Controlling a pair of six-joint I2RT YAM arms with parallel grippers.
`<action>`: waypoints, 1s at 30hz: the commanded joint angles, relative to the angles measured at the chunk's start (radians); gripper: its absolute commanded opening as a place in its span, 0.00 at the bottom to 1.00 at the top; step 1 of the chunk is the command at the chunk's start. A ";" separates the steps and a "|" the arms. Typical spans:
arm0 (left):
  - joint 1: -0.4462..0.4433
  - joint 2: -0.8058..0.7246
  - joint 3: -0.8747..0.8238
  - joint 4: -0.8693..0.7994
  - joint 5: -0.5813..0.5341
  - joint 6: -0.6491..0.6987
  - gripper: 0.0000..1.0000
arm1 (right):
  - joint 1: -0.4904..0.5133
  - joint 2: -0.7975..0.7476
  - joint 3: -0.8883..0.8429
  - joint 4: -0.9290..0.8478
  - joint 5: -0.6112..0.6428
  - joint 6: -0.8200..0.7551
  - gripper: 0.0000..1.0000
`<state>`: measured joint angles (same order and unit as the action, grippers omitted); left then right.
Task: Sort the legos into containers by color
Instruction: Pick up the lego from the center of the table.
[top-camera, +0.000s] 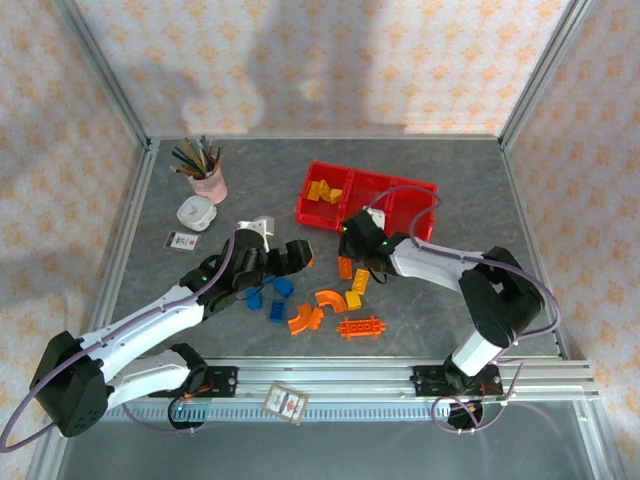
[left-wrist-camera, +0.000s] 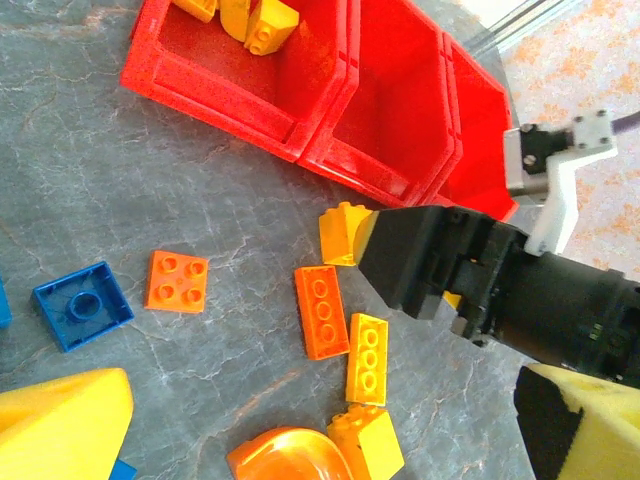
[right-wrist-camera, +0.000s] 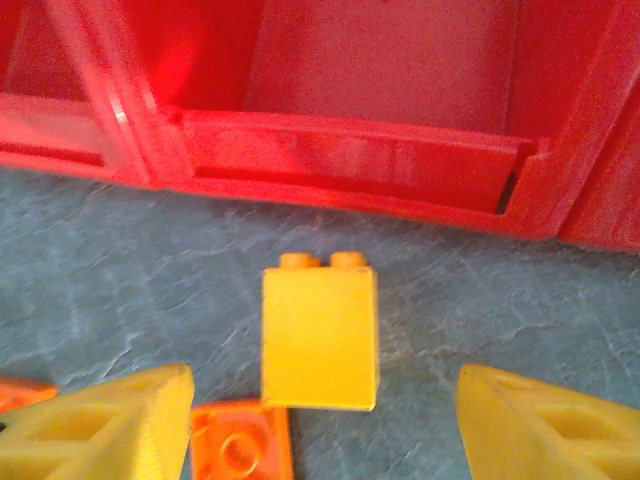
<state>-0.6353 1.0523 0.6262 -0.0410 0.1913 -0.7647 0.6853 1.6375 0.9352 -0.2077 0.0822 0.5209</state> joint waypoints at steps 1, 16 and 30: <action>-0.010 0.007 -0.014 0.045 -0.036 -0.021 0.99 | -0.016 0.041 0.032 0.029 0.028 0.027 0.69; -0.010 0.028 -0.013 0.059 -0.046 -0.030 0.99 | -0.041 0.162 0.106 0.046 0.013 -0.002 0.53; -0.010 0.004 -0.017 0.060 -0.039 -0.024 0.99 | -0.021 0.092 0.093 -0.005 0.018 -0.056 0.34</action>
<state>-0.6353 1.0756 0.6243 -0.0093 0.1680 -0.7853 0.6529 1.7821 1.0168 -0.1692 0.0715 0.4854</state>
